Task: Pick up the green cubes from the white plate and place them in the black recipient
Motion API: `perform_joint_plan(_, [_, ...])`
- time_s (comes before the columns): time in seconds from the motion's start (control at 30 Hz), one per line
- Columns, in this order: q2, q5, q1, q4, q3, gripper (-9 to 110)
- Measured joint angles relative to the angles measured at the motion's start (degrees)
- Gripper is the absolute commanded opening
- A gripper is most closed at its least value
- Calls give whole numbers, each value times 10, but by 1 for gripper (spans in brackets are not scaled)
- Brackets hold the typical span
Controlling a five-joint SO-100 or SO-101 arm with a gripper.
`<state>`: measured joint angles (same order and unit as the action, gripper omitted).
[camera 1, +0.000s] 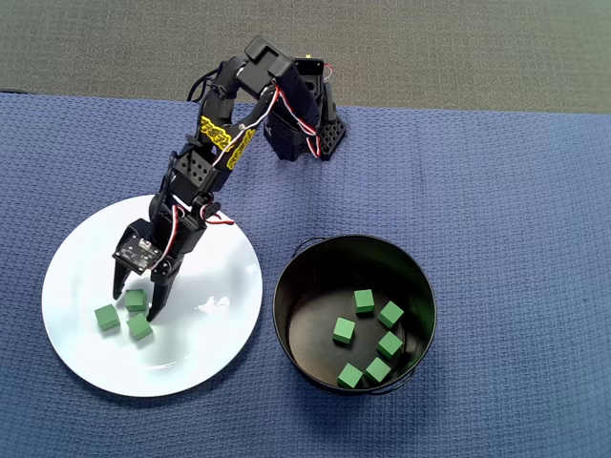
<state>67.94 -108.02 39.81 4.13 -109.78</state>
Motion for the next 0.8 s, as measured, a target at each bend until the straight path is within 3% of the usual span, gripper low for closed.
perform_joint_plan(0.4, [-2, 10, 0, 11, -9, 6])
perform_joint_plan(0.8, [25, 10, 4, 26, -54, 12])
